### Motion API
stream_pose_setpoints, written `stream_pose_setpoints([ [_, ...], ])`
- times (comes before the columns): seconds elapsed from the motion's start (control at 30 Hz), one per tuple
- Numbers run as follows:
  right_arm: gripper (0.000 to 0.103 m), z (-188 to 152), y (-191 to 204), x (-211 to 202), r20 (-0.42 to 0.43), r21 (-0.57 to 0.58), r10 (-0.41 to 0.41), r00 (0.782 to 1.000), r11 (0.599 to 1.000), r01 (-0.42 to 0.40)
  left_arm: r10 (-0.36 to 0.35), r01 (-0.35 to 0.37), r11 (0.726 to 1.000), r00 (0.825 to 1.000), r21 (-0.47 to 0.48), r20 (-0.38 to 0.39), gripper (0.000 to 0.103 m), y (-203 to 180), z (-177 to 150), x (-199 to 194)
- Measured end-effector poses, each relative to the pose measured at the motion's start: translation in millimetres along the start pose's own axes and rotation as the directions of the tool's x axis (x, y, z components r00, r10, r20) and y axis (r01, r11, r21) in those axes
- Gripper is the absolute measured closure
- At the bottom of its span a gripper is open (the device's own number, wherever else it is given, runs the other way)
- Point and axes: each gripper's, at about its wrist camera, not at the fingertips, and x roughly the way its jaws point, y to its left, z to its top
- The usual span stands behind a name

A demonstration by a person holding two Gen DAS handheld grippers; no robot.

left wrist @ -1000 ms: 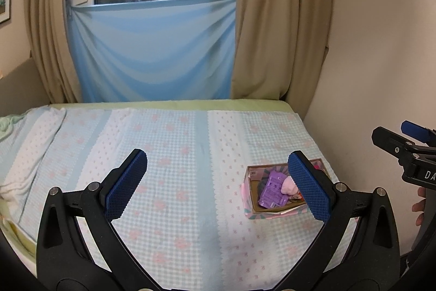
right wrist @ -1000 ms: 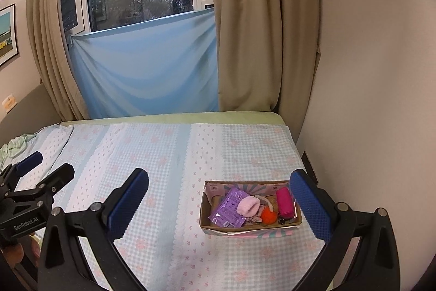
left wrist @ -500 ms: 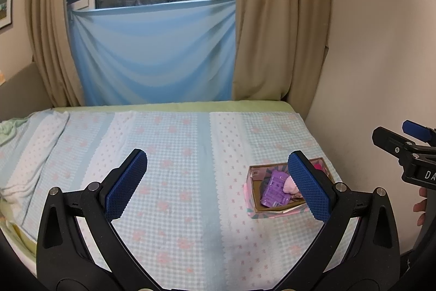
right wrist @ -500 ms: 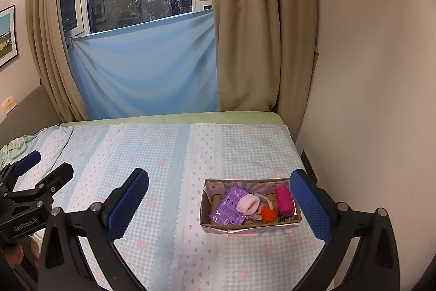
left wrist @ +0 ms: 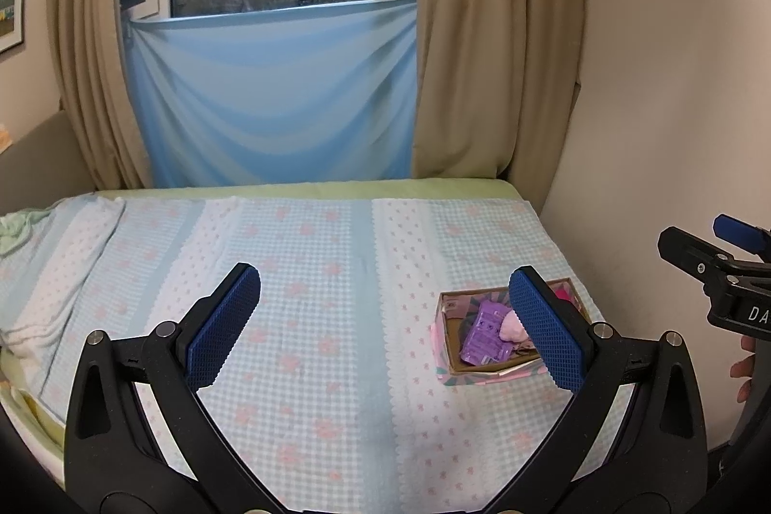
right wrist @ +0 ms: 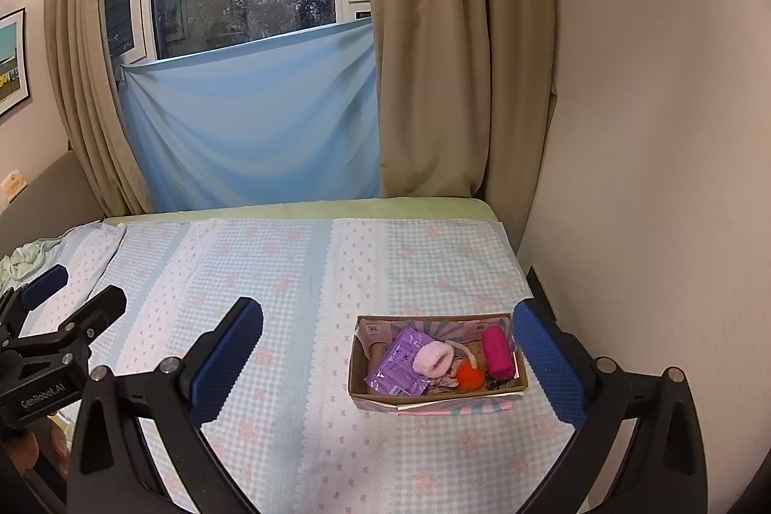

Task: Organize soft objects

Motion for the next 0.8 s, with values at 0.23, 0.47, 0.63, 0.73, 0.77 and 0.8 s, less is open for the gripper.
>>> stream_pose_setpoints([
  [0.23,0.000,-1,2,0,0.001,-0.005,0.002,1.000,1.000,-0.002,0.008,-0.008,1.000,1.000,-0.005,0.000,0.000,1,-3,-3],
  [0.47,0.000,-1,3,-1,-0.001,-0.005,0.002,1.000,1.000,-0.002,0.024,-0.024,1.000,1.000,-0.001,0.012,0.000,0,-3,-8],
  [0.63,0.000,-1,4,-2,0.002,-0.007,0.007,1.000,1.000,-0.007,0.030,-0.030,1.000,0.999,-0.002,0.015,0.000,3,-2,-8],
  [0.73,0.000,-1,5,-3,0.004,-0.007,0.006,1.000,1.000,-0.006,0.036,-0.036,0.999,0.999,-0.006,0.020,0.000,4,-1,-9],
  [0.77,0.000,-1,5,-3,0.004,-0.006,0.007,1.000,1.000,-0.007,0.046,-0.046,0.999,0.998,-0.001,0.033,0.000,4,-1,-11],
  [0.8,0.000,-1,5,-3,0.003,-0.005,0.006,1.000,1.000,-0.006,0.058,-0.058,0.998,0.997,0.009,0.045,0.000,3,-1,-13],
])
